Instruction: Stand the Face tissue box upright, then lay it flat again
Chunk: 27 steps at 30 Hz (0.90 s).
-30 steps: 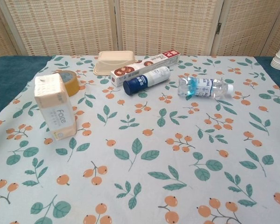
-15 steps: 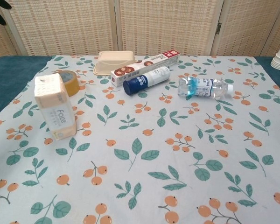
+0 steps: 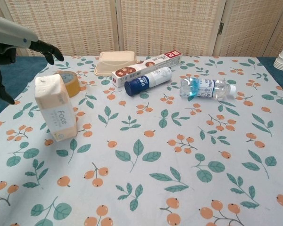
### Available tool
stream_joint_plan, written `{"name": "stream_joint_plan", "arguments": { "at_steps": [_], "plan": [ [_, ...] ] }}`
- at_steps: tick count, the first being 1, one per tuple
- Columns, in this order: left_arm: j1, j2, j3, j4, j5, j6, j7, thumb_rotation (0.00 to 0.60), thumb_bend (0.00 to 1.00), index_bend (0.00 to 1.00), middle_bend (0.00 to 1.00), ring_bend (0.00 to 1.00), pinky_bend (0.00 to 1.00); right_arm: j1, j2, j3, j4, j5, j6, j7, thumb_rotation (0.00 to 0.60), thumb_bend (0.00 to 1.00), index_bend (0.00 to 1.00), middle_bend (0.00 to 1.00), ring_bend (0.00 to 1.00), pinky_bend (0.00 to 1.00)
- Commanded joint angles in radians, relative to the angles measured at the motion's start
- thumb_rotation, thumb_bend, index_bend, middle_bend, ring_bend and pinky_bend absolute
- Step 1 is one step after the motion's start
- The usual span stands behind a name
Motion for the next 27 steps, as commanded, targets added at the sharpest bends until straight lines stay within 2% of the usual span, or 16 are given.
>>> {"name": "stream_joint_plan", "arguments": {
  "at_steps": [1,6,11,19,27],
  "plan": [
    [-0.062,-0.068,0.016,0.011,-0.053,0.071,0.031,0.6,0.12,0.0,0.06,0.87,0.91,-0.002,0.002,0.003,0.0,0.003,-0.003,0.001,0.6,0.07,0.26,0.19,0.04,0.1],
    [-0.131,-0.163,0.015,0.055,-0.089,0.198,0.092,0.6,0.11,0.0,0.04,0.86,0.9,-0.007,0.007,0.01,-0.003,0.007,-0.004,0.005,0.6,0.07,0.26,0.19,0.04,0.1],
    [-0.186,-0.243,-0.016,0.11,-0.202,0.27,0.126,0.6,0.11,0.0,0.04,0.86,0.9,-0.013,0.014,0.017,-0.003,0.007,-0.005,0.015,0.6,0.07,0.26,0.19,0.04,0.1],
    [-0.216,-0.304,-0.039,0.198,-0.331,0.237,0.135,0.6,0.12,0.0,0.03,0.85,0.89,-0.013,0.035,0.026,-0.001,0.029,-0.03,0.049,0.6,0.07,0.26,0.19,0.04,0.1],
    [-0.223,-0.35,-0.106,0.246,-0.373,0.304,0.069,0.6,0.12,0.0,0.13,0.9,0.95,-0.01,0.043,0.036,0.007,0.045,-0.049,0.064,0.6,0.07,0.26,0.19,0.04,0.1]
  ]
}}
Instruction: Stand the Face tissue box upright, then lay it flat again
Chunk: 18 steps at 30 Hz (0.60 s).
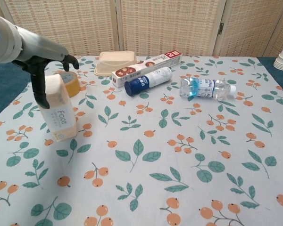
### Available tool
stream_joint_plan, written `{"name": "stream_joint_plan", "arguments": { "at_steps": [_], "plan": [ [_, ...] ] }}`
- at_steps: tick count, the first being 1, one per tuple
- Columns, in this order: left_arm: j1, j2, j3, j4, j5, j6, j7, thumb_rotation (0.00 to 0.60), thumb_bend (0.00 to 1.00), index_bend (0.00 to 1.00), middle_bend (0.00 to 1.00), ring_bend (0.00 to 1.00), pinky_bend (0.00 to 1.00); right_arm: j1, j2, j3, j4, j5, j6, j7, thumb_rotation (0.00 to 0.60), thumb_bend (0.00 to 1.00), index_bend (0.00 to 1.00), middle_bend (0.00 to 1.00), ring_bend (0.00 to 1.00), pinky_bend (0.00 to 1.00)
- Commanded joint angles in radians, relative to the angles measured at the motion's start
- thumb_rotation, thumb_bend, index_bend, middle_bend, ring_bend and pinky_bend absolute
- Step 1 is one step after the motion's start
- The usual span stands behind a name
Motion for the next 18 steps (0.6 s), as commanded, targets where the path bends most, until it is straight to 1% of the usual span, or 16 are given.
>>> {"name": "stream_joint_plan", "arguments": {
  "at_steps": [1,5,8,14,18],
  "plan": [
    [-0.009,-0.017,-0.031,0.017,-0.023,0.037,-0.012,0.6,0.12,0.0,0.14,0.91,0.96,0.002,0.0,0.003,0.004,0.009,-0.006,0.001,0.6,0.07,0.26,0.19,0.04,0.1],
    [-0.022,-0.011,-0.067,0.023,-0.055,0.056,-0.001,0.6,0.12,0.0,0.2,0.94,1.0,0.003,0.0,0.007,0.007,0.017,-0.011,0.004,0.6,0.07,0.26,0.19,0.04,0.1],
    [-0.023,-0.014,-0.075,0.03,-0.051,0.069,-0.003,0.6,0.12,0.0,0.23,0.96,1.0,0.003,0.001,0.009,0.007,0.018,-0.014,0.006,0.6,0.07,0.26,0.19,0.04,0.1],
    [-0.018,-0.04,-0.066,0.048,-0.047,0.082,0.005,0.6,0.12,0.0,0.24,0.96,1.0,-0.003,0.006,0.01,0.004,0.011,-0.012,0.011,0.6,0.07,0.26,0.19,0.04,0.1],
    [-0.014,-0.065,-0.058,0.069,-0.029,0.088,0.006,0.6,0.12,0.0,0.22,0.96,1.0,-0.003,0.007,0.011,0.005,0.015,-0.018,0.013,0.6,0.07,0.26,0.19,0.04,0.1]
  ]
}}
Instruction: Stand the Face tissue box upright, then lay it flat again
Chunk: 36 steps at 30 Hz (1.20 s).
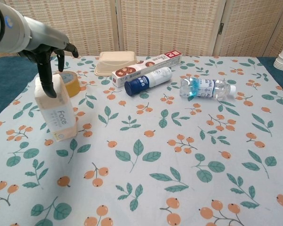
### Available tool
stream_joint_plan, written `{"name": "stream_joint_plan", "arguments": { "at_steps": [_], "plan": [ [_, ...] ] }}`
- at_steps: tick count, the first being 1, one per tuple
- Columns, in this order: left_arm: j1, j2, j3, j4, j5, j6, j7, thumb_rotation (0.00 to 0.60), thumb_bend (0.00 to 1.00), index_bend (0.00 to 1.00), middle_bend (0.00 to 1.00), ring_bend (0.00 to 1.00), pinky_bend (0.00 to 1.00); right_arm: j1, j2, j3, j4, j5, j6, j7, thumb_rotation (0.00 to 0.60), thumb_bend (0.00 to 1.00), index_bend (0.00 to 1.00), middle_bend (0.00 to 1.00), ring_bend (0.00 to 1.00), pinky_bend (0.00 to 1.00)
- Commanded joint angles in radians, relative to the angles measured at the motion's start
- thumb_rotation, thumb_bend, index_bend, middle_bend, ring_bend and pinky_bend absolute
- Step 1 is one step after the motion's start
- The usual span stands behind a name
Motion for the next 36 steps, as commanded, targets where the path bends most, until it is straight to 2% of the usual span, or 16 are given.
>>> {"name": "stream_joint_plan", "arguments": {
  "at_steps": [1,17,25,33,36],
  "plan": [
    [0.004,-0.019,0.004,0.018,0.012,0.003,0.0,0.6,0.12,0.0,0.21,0.96,1.0,0.0,0.001,0.001,0.0,0.002,-0.002,0.001,0.6,0.07,0.26,0.19,0.04,0.1],
    [0.021,-0.046,-0.011,0.123,-0.033,-0.04,0.045,0.6,0.12,0.0,0.19,0.96,1.0,0.009,0.002,0.013,0.017,0.04,-0.02,0.008,0.6,0.07,0.26,0.19,0.04,0.1],
    [0.039,-0.043,-0.013,0.14,-0.045,-0.065,0.06,0.6,0.12,0.0,0.19,0.96,1.0,0.014,-0.007,0.012,0.017,0.049,-0.026,-0.009,0.6,0.07,0.26,0.19,0.04,0.1],
    [0.064,-0.054,0.013,0.152,-0.032,-0.083,0.068,0.6,0.11,0.0,0.27,0.96,1.0,0.014,-0.012,0.013,0.017,0.053,-0.024,-0.016,0.6,0.07,0.26,0.19,0.04,0.1],
    [0.072,-0.053,0.019,0.148,-0.011,-0.087,0.065,0.6,0.13,0.08,0.34,0.96,1.0,0.016,-0.013,0.014,0.018,0.058,-0.027,-0.017,0.6,0.07,0.26,0.19,0.04,0.1]
  ]
}}
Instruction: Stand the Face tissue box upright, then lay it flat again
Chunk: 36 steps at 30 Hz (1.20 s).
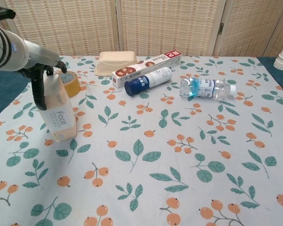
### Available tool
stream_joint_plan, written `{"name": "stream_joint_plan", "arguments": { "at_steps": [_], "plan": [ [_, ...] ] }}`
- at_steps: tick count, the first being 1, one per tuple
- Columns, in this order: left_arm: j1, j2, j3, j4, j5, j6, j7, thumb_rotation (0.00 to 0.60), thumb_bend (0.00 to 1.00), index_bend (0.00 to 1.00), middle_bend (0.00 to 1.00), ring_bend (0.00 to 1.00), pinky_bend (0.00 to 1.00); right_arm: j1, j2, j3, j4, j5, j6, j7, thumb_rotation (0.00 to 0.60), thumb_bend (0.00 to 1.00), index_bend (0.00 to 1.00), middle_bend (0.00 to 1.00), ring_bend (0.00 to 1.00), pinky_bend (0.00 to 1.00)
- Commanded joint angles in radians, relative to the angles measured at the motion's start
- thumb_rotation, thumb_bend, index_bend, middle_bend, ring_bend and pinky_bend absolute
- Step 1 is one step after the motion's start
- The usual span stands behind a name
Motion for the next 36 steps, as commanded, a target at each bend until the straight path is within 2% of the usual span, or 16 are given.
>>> {"name": "stream_joint_plan", "arguments": {
  "at_steps": [1,9,13,16,19,22,26,29,32,36],
  "plan": [
    [0.008,0.001,0.006,-0.004,0.02,-0.004,-0.005,0.6,0.13,0.12,0.37,0.97,1.0,0.002,-0.001,0.0,0.001,0.003,-0.003,-0.001,0.6,0.07,0.26,0.19,0.04,0.1],
    [0.029,-0.011,0.027,-0.004,0.11,0.015,-0.037,0.6,0.21,0.47,0.6,1.0,1.0,0.003,-0.005,0.001,-0.001,0.008,-0.003,-0.007,0.6,0.07,0.26,0.19,0.04,0.1],
    [0.036,-0.004,0.022,-0.02,0.131,0.023,-0.046,0.6,0.22,0.5,0.63,1.0,1.0,0.003,-0.004,0.001,-0.001,0.007,-0.003,-0.003,0.6,0.07,0.26,0.19,0.04,0.1],
    [0.041,0.017,0.0,-0.049,0.156,0.023,-0.066,0.6,0.22,0.5,0.64,1.0,1.0,0.003,-0.003,0.001,-0.001,0.006,-0.005,-0.001,0.6,0.07,0.26,0.19,0.04,0.1],
    [0.06,0.039,-0.031,-0.09,0.227,0.024,-0.136,0.6,0.22,0.5,0.65,1.0,1.0,0.004,-0.003,-0.001,0.0,0.005,-0.008,0.001,0.6,0.07,0.26,0.19,0.04,0.1],
    [0.108,0.047,-0.055,-0.123,0.349,0.022,-0.274,0.6,0.22,0.51,0.66,1.0,1.0,0.005,-0.004,-0.001,0.001,0.007,-0.012,0.001,0.6,0.07,0.26,0.19,0.04,0.1],
    [0.22,0.012,-0.043,-0.11,0.585,0.029,-0.545,0.6,0.21,0.52,0.67,1.0,1.0,0.007,-0.007,-0.002,0.004,0.01,-0.017,0.0,0.6,0.07,0.26,0.19,0.04,0.1],
    [0.3,-0.02,-0.025,-0.075,0.717,0.033,-0.724,0.6,0.21,0.52,0.67,1.0,1.0,0.011,-0.01,-0.002,0.008,0.02,-0.026,0.001,0.6,0.07,0.26,0.19,0.04,0.1],
    [0.37,-0.05,-0.008,-0.028,0.828,0.035,-0.88,0.6,0.21,0.52,0.68,1.0,1.0,0.015,-0.014,-0.002,0.012,0.027,-0.031,-0.004,0.6,0.07,0.26,0.19,0.04,0.1],
    [0.447,-0.093,0.005,0.029,0.923,0.046,-1.04,0.6,0.2,0.52,0.68,1.0,1.0,0.019,-0.02,-0.004,0.013,0.033,-0.035,-0.011,0.6,0.07,0.26,0.19,0.04,0.1]
  ]
}}
